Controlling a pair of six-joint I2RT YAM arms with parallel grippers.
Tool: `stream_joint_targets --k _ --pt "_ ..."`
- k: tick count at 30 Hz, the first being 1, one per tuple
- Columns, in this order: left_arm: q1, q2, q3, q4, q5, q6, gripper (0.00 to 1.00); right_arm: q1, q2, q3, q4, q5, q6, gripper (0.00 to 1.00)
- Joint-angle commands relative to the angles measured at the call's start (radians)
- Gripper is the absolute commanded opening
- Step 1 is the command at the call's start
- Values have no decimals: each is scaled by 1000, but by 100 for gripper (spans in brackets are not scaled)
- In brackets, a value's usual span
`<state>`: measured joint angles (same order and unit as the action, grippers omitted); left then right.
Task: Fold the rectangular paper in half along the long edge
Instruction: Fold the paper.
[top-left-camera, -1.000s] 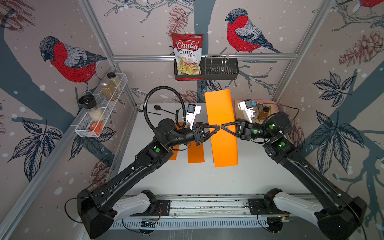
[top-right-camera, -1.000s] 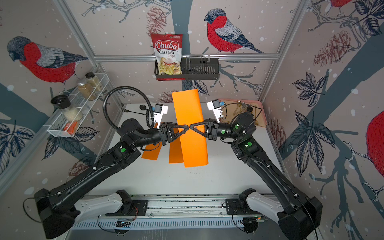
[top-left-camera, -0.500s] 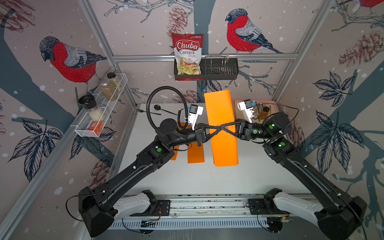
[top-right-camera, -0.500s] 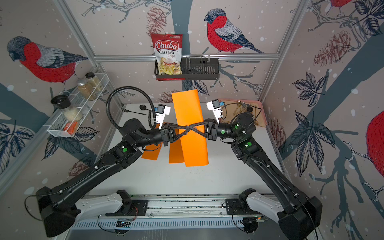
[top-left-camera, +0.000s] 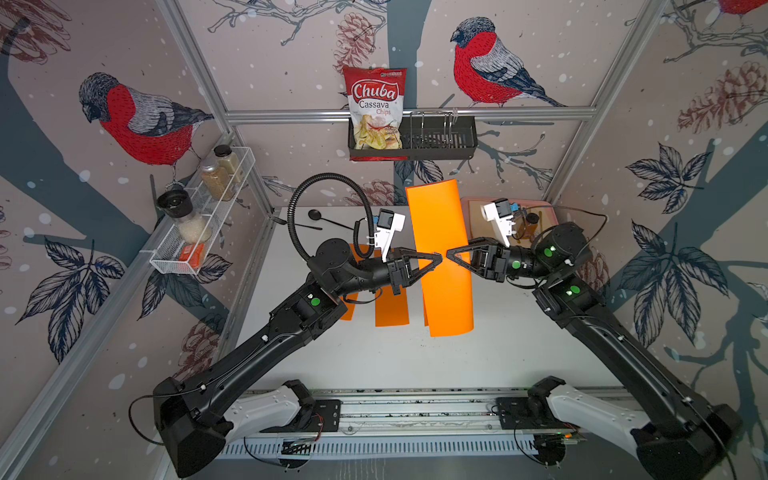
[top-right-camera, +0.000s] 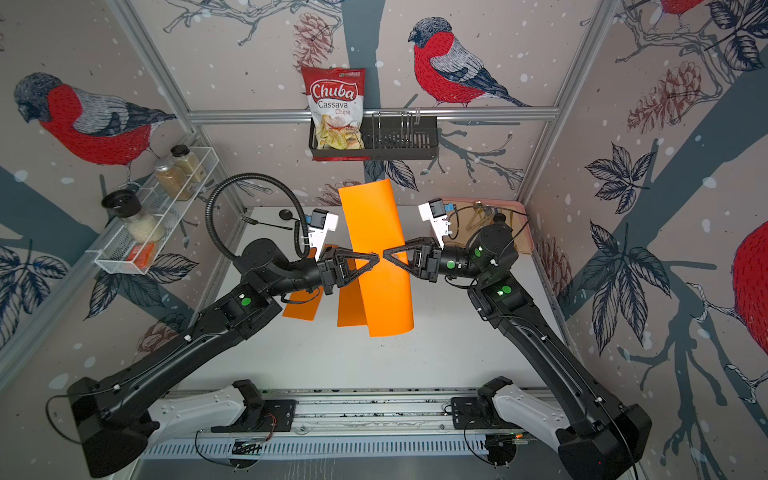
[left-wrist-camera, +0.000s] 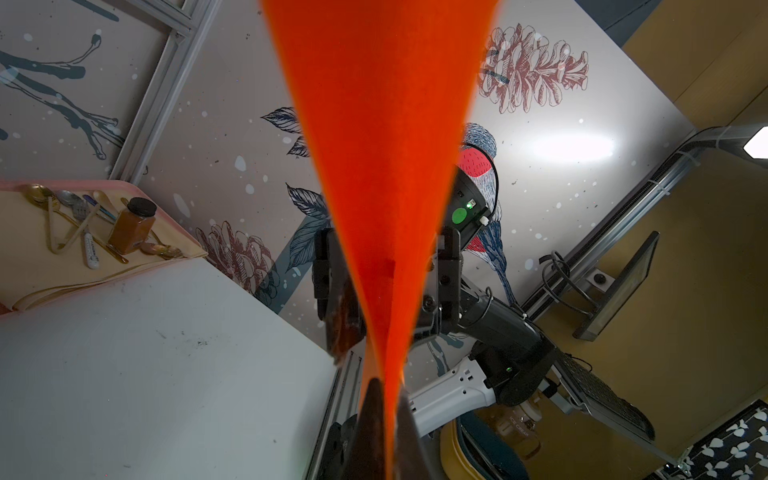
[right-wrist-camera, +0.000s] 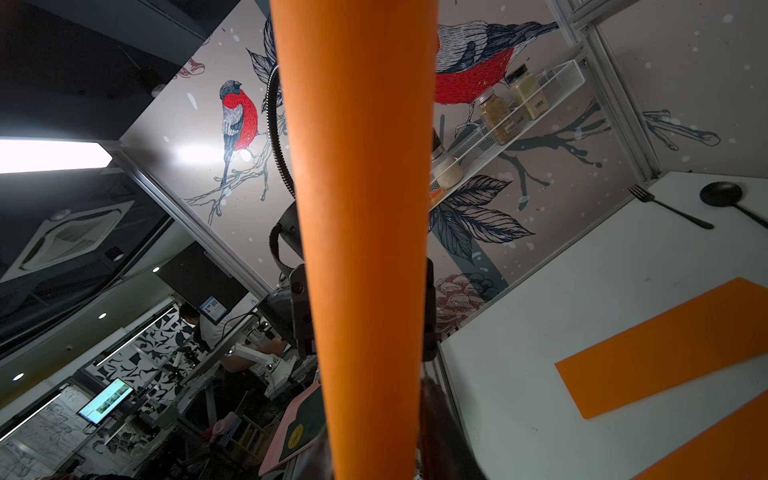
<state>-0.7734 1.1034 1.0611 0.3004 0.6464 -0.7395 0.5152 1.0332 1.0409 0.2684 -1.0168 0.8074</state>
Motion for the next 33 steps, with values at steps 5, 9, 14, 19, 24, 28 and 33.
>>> stream_joint_targets --k 5,9,14,19,24,28,33 --pt "-1 -7 7 22 -3 18 0 -9 -10 19 -27 -5 -30 17" --pt "-1 -8 7 17 -4 19 0 -12 -19 25 -26 -13 -30 14" --pt "0 -11 7 13 -6 20 0 -11 -31 28 -26 -25 -29 11" --pt "-1 -11 7 14 -6 21 0 -11 -37 42 -74 -22 -60 7" --pt "0 -14 7 13 -6 22 0 -18 -38 58 -143 -17 -110 4" --pt "-1 -17 8 11 -6 22 0 -30 -44 70 -196 -8 -147 0" --pt "0 -16 10 17 -4 17 0 -35 -52 71 -202 -7 -156 0"
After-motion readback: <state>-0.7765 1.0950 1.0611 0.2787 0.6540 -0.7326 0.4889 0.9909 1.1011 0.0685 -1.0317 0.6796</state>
